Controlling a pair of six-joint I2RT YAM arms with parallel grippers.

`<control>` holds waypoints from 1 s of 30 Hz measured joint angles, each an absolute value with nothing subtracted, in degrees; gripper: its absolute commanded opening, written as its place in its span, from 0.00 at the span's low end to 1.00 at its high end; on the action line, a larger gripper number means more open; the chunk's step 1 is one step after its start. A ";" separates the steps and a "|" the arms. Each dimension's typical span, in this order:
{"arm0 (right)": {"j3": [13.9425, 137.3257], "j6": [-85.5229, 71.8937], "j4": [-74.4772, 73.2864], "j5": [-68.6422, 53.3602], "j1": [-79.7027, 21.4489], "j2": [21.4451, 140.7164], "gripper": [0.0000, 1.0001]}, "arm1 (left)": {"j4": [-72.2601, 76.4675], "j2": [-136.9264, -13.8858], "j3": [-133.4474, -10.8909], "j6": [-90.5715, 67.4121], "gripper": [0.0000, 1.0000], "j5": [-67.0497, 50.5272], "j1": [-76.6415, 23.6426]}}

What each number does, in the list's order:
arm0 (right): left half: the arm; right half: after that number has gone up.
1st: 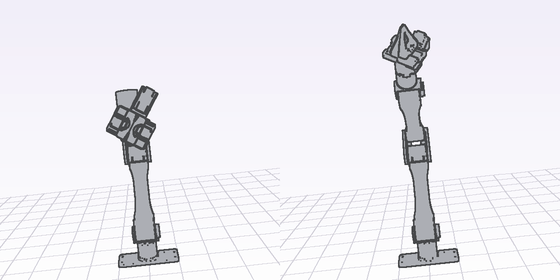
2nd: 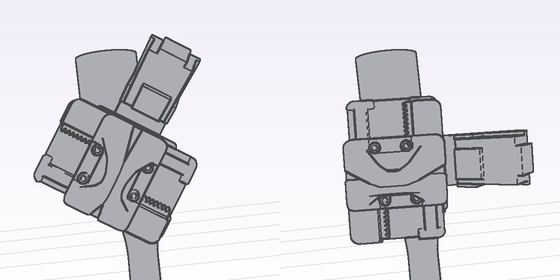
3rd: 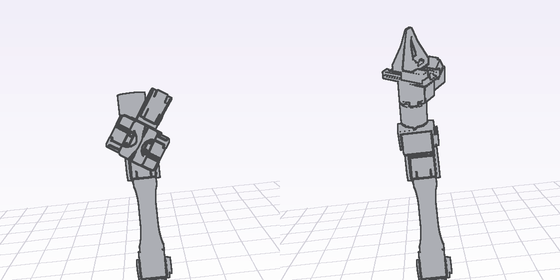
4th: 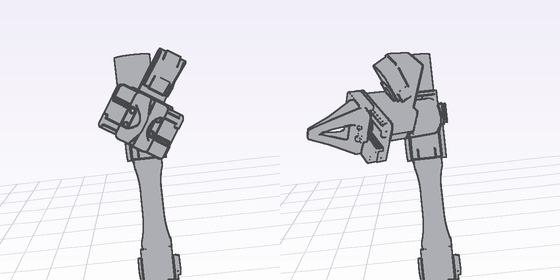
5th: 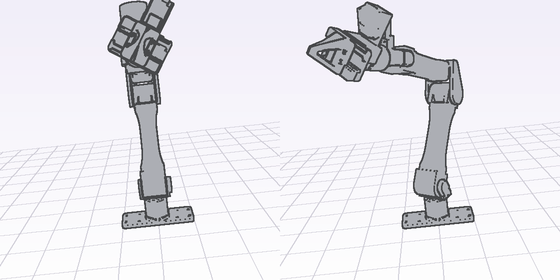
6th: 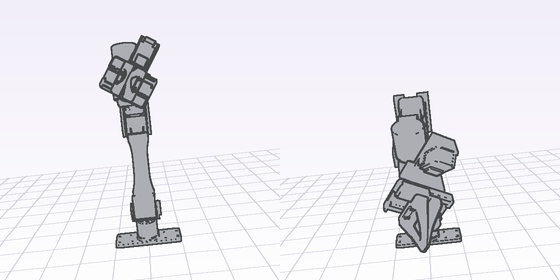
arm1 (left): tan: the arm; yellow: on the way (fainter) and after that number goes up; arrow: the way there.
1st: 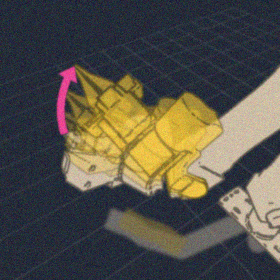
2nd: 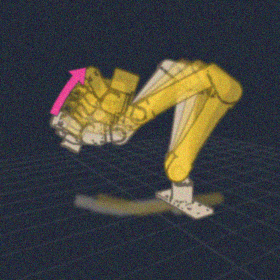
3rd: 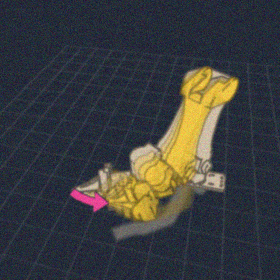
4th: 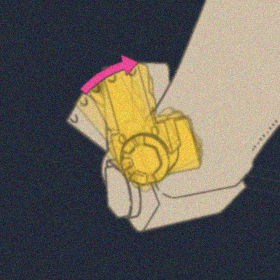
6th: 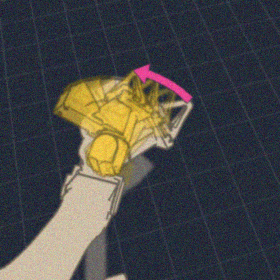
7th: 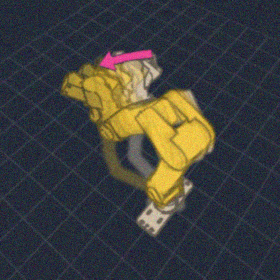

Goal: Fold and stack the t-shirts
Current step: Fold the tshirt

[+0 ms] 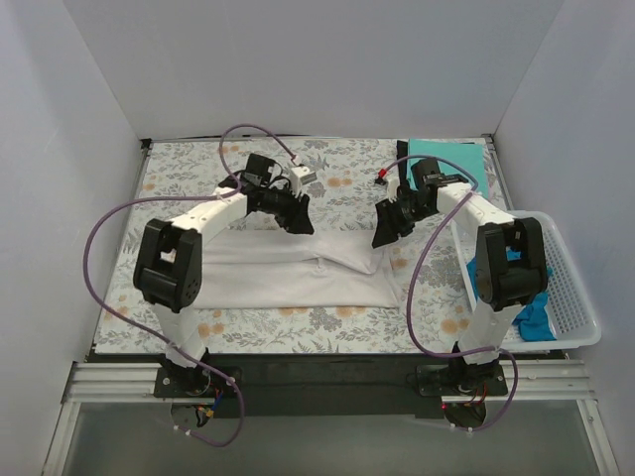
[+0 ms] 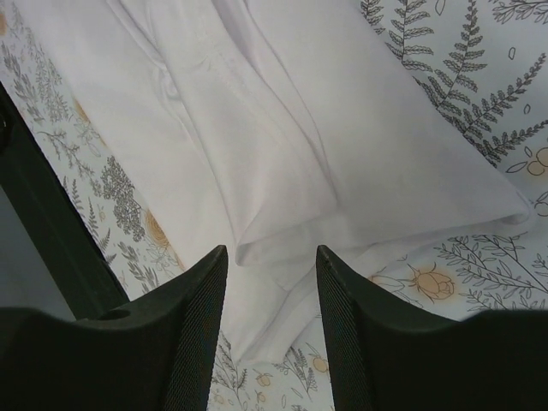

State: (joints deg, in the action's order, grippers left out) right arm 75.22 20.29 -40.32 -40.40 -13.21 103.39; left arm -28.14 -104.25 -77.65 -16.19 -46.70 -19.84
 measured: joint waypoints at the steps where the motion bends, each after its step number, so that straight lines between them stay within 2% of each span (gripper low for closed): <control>1: 75.20 19.53 -40.03 -40.49 -13.41 103.61 0.52 | -27.62 -106.19 -78.30 -18.50 0.40 -45.71 -20.86; 7: 74.48 16.78 -37.93 -39.81 -15.18 104.77 0.53 | -27.09 -115.22 -79.57 -29.65 0.41 -40.42 -24.64; 14: 71.92 16.38 -37.39 -38.30 -16.53 107.48 0.51 | -27.22 -116.95 -81.58 -33.69 0.39 -39.03 -26.02; 18: 71.37 16.53 -37.39 -38.44 -16.64 107.77 0.39 | -26.79 -116.95 -81.65 -34.57 0.24 -40.34 -26.24; 19: 71.37 16.62 -37.36 -38.59 -16.62 107.77 0.28 | -26.70 -116.92 -81.65 -34.54 0.16 -40.62 -26.35; 21: 71.37 16.99 -37.30 -38.98 -16.62 107.77 0.11 | -26.52 -116.81 -81.62 -34.15 0.10 -41.52 -26.57; 23: 71.35 17.30 -37.41 -39.20 -16.64 107.74 0.03 | -26.46 -116.51 -81.47 -33.45 0.01 -42.44 -26.79; 30: 70.26 20.49 -38.41 -39.27 -16.62 106.02 0.01 | -25.12 -109.56 -75.00 -27.68 0.00 -46.35 -26.87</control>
